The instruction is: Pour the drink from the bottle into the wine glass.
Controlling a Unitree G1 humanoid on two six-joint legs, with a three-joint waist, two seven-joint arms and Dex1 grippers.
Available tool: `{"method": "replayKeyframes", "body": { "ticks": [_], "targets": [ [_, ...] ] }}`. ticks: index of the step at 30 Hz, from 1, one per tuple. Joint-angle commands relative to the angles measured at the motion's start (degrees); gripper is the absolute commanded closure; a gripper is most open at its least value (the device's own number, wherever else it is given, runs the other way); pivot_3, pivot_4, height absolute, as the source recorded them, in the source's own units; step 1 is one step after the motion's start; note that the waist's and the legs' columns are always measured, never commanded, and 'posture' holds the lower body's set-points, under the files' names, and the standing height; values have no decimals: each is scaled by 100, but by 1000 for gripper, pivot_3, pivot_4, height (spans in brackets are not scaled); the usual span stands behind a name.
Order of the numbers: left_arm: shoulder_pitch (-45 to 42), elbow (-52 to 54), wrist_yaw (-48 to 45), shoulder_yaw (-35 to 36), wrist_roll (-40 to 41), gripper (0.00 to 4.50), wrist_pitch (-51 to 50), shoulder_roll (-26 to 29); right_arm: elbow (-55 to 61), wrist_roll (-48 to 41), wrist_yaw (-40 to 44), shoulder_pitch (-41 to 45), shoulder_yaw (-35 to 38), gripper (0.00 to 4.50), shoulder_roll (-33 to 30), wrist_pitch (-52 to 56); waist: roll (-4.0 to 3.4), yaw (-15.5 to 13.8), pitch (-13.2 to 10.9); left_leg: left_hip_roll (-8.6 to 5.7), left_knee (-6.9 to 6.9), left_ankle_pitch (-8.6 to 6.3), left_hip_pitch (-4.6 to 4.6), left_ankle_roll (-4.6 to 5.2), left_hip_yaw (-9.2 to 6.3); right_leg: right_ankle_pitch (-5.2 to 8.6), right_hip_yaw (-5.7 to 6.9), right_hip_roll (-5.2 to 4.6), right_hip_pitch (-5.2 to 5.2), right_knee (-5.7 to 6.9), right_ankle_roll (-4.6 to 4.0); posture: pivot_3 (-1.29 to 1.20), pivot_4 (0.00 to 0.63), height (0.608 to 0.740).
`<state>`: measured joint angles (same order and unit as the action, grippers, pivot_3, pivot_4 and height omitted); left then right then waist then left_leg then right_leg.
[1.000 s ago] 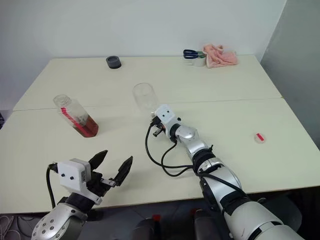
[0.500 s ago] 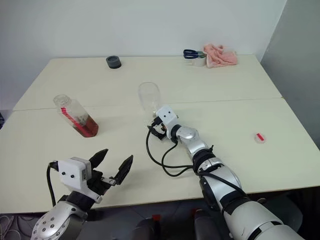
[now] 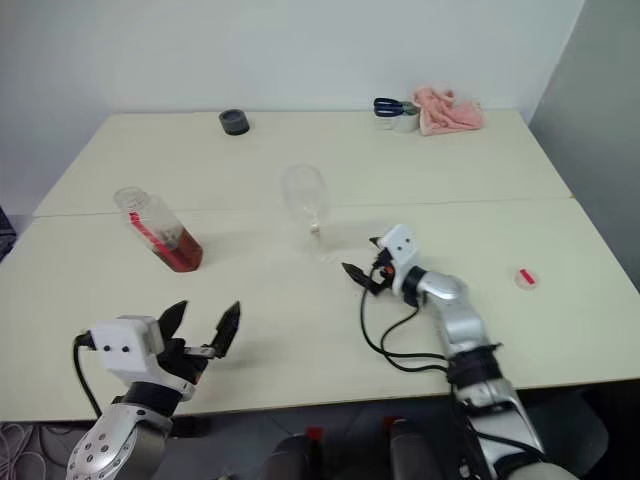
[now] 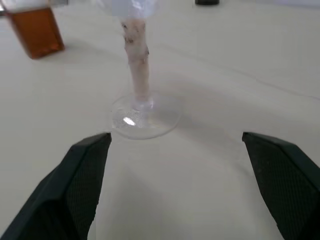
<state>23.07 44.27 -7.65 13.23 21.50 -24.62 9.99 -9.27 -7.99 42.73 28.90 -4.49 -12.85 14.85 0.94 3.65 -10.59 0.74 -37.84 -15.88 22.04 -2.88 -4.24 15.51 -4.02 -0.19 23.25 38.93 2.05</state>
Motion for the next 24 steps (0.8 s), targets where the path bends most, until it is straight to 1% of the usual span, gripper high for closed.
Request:
{"method": "replayKeyframes", "body": {
  "ticks": [1,2,4,7,9,10,11,16,24],
  "targets": [
    [-299,-290,294,346,-92,0,266,-123,2049,-1157,681,-88,77,43,-492,1162,0,5,-1,2,0,0,-3,0,0,1,3,4,0,2,1,0,150,740],
    [-455,-438,363,425,-89,0,296,-148,2411,-1537,872,-119,112,43,-670,1494,0,-1,-1,5,0,0,-6,0,2,13,8,14,-3,1,21,0,150,740],
    [-811,-819,443,559,-154,0,340,-78,2899,-2114,1171,-96,129,43,-950,1968,5,-19,3,11,0,0,-6,0,-4,18,22,24,-7,3,25,0,150,740],
    [-1367,-1383,448,701,-252,0,382,133,3277,-2733,1334,28,161,43,-1149,2410,10,-52,2,9,-2,0,-5,0,-7,19,29,26,-11,2,24,0,150,740],
    [-1671,-1651,413,752,-247,0,365,262,3336,-2836,1304,119,119,43,-1181,2466,11,-53,2,7,-2,0,-3,0,-2,16,25,22,-11,-1,20,0,150,740],
    [-1766,-1750,385,767,-253,0,371,323,3346,-2843,1263,157,90,43,-1177,2466,12,-55,2,5,-2,0,-2,0,-2,4,26,18,-9,-1,0,0,150,740],
    [-1849,-1827,371,785,-260,0,373,374,3349,-2852,1204,201,75,43,-1159,2468,12,-56,2,2,-2,0,0,0,-1,2,26,14,-9,-2,-2,0,150,740],
    [-2143,-2084,299,868,-263,0,357,592,3388,-2899,880,359,60,43,-1026,2500,13,-69,2,2,-1,0,1,0,-3,2,29,10,-8,-2,-3,0,150,740],
    [-2633,-2551,226,891,-321,0,498,843,3387,-2950,578,315,61,43,-954,2492,13,-82,2,2,-1,1,2,-1,-4,2,30,10,-8,-1,-2,0,150,740]
  ]
}}
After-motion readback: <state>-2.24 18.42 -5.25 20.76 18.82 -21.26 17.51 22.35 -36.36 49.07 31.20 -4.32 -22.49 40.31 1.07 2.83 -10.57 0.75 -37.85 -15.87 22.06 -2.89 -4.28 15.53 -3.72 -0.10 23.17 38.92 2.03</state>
